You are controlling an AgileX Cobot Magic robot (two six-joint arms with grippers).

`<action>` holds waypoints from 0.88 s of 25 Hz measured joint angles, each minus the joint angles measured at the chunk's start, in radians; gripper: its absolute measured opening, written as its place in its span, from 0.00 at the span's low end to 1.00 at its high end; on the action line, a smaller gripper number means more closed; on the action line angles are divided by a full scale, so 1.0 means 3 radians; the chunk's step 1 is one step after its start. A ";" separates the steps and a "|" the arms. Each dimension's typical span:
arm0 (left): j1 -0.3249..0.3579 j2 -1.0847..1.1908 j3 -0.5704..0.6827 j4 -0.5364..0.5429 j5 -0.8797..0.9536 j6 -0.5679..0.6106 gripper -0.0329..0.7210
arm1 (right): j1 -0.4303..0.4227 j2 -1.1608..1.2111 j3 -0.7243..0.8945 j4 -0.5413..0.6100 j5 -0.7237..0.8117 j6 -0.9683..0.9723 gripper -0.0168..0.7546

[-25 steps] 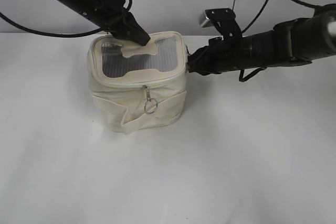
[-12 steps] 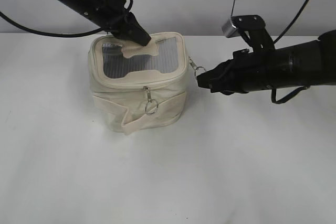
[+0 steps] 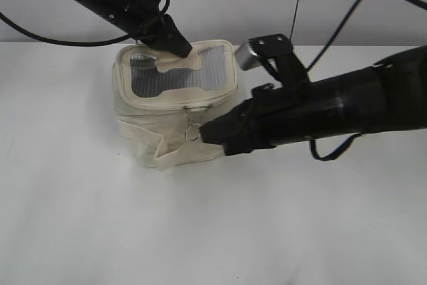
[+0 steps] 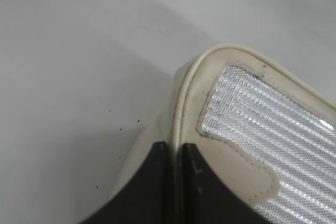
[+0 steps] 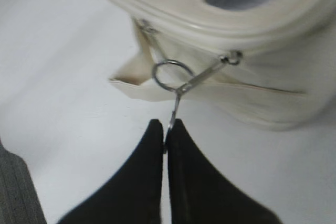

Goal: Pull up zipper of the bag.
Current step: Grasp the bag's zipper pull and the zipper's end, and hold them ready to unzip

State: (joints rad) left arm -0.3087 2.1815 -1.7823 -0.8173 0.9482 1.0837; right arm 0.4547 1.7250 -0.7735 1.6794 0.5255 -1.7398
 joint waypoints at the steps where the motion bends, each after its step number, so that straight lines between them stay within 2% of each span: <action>1: 0.0000 0.0000 0.0000 0.0000 0.0000 -0.0010 0.11 | 0.0159 0.0013 -0.0047 0.0042 -0.0055 0.0003 0.03; 4: 0.0000 0.0000 0.0003 -0.0019 -0.0004 -0.0024 0.11 | 0.0594 0.0158 -0.0314 0.0186 -0.0291 0.0022 0.04; 7: 0.0003 0.0000 0.0006 -0.0028 0.0030 -0.0025 0.11 | 0.0903 0.0391 -0.0620 0.0185 -0.0523 0.0141 0.04; 9: 0.0006 0.0000 0.0006 -0.0028 0.0066 -0.0025 0.11 | 0.0983 0.0480 -0.0709 0.0181 -0.0632 0.0297 0.05; 11: 0.0009 0.0000 0.0006 -0.0046 0.0073 -0.0025 0.11 | 0.0987 0.0492 -0.0717 0.0001 -0.0687 0.0566 0.08; 12: 0.0009 0.0000 0.0006 -0.0067 0.0065 -0.0035 0.15 | 0.0966 0.0485 -0.0717 -0.0162 -0.0640 0.0802 0.13; 13: 0.0009 0.0000 0.0006 -0.0104 0.0040 -0.0088 0.19 | 0.0925 0.0472 -0.0720 -0.0410 -0.0588 0.1043 0.22; 15: 0.0010 -0.0003 0.0006 -0.0149 -0.0021 -0.0266 0.31 | 0.0802 0.0416 -0.0720 -0.0969 -0.0407 0.1696 0.47; 17: 0.0017 -0.0028 0.0006 -0.0148 -0.0057 -0.0481 0.37 | 0.0630 0.0316 -0.0720 -0.1665 -0.0293 0.2374 0.66; 19: 0.0040 -0.0074 0.0016 -0.0126 -0.0064 -0.0676 0.33 | 0.0447 0.0150 -0.0685 -0.2304 -0.0156 0.3073 0.72; 22: 0.0123 -0.0268 0.0112 -0.0080 -0.0040 -0.0864 0.22 | 0.0132 -0.0193 -0.0519 -0.3011 -0.0035 0.3721 0.73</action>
State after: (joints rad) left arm -0.2719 2.1010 -1.7487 -0.8413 0.9361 0.8247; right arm 0.4943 1.6672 -0.9293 0.7760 0.5152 -0.6236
